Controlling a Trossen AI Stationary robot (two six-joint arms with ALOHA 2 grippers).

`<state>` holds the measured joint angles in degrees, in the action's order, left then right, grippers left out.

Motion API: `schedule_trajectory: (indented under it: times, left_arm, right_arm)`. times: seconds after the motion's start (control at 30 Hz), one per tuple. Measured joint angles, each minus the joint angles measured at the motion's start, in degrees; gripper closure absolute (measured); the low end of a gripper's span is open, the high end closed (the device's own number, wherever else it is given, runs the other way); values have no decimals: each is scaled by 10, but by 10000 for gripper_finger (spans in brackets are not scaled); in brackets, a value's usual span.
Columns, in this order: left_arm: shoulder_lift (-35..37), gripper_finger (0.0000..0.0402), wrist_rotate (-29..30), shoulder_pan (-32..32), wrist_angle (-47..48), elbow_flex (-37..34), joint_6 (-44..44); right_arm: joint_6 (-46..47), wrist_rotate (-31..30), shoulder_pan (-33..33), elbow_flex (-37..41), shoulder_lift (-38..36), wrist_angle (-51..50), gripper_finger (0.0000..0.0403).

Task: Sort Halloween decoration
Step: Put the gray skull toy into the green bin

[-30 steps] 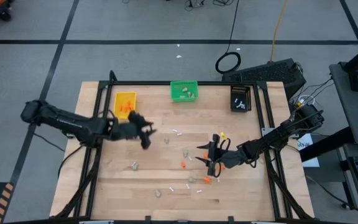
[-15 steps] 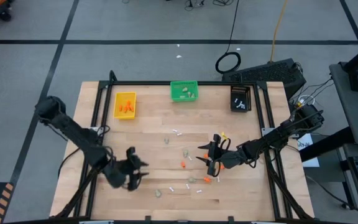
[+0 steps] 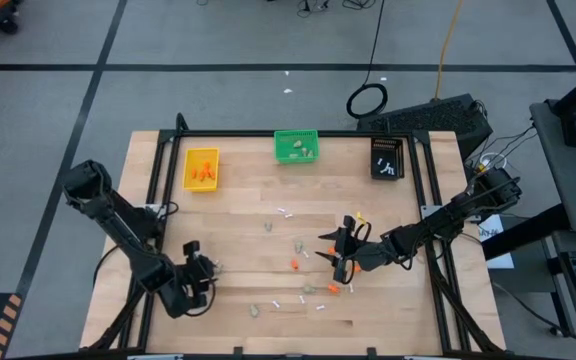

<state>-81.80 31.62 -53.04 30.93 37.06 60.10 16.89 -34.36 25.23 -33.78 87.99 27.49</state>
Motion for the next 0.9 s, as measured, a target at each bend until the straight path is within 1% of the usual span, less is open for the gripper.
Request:
schedule_trajectory:
  times: [0.07, 0.2, 0.27, 0.37, 0.5, 0.6, 0.77, 0.9]
  left_arm:
    - [0, 228, 9, -4, 3, 0, 7]
    - [-1, 228, 56, -14, 0, -1, 7]
    - [-4, 224, 60, -16, -1, -10, 11]
    - [-12, 200, 62, -18, -8, -22, 40]
    - [-19, 153, 103, -31, -51, -37, 56]
    - [-22, 131, 114, -38, -76, -49, 66]
    - [-23, 125, 122, -38, -89, -74, 125]
    - [-23, 125, 121, -38, -159, -108, 131]
  right_arm:
    - [0, 0, 0, 0, 0, 0, 204]
    - [-2, -3, 0, 0, 0, 0, 204]
    - [-2, -7, 0, 0, 0, 0, 204]
    - [-2, -17, 0, 0, 0, -1, 204]
    - [-4, -17, 0, 0, 0, -1, 204]
    - [-4, -16, 0, 0, 0, -2, 204]
    - [-4, -16, 0, 0, 0, -1, 204]
    - [-3, -15, 0, 0, 0, -2, 204]
